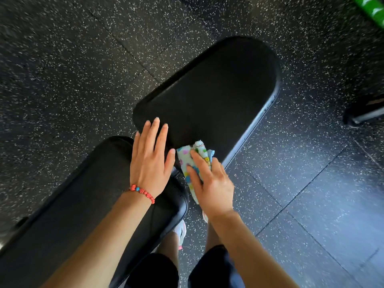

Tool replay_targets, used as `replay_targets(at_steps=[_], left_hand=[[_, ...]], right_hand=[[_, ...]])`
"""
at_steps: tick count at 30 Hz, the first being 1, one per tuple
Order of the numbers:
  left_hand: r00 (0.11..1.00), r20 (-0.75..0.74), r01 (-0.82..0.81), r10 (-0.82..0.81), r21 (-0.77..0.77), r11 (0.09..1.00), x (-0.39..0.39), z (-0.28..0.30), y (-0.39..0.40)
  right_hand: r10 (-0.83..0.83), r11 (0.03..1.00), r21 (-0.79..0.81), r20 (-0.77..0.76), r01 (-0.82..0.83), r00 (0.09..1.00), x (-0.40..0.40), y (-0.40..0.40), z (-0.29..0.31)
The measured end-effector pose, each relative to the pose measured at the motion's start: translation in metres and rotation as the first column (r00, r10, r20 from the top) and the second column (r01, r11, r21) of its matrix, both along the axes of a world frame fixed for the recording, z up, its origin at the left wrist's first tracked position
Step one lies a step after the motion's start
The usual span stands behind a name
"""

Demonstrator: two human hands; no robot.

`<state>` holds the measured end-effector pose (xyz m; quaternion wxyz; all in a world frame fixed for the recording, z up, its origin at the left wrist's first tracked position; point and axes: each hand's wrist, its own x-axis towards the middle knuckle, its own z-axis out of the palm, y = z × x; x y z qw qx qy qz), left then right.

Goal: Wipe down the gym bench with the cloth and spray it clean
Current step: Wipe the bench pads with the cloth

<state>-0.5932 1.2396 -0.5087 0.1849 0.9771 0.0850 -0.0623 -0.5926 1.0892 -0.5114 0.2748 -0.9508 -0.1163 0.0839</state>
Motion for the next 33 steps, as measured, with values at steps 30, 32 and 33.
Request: replay_targets(at_steps=[30,32,33], left_hand=[[0.983,0.091,0.152,-0.157,0.053,0.987,-0.041,0.226,-0.098],[0.98,0.094,0.17,-0.174,0.055,0.984,-0.037,0.237,-0.119],[0.978,0.097,0.182,-0.187,0.056,0.982,-0.035,0.242,-0.131]], right_hand=[[-0.596,0.415,0.459,-0.515,0.785,0.616,-0.055,-0.149,0.216],[-0.613,0.403,0.469,-0.499,0.786,0.612,-0.055,-0.173,0.232],[-0.622,0.392,0.475,-0.494,0.788,0.607,-0.055,-0.186,0.24]])
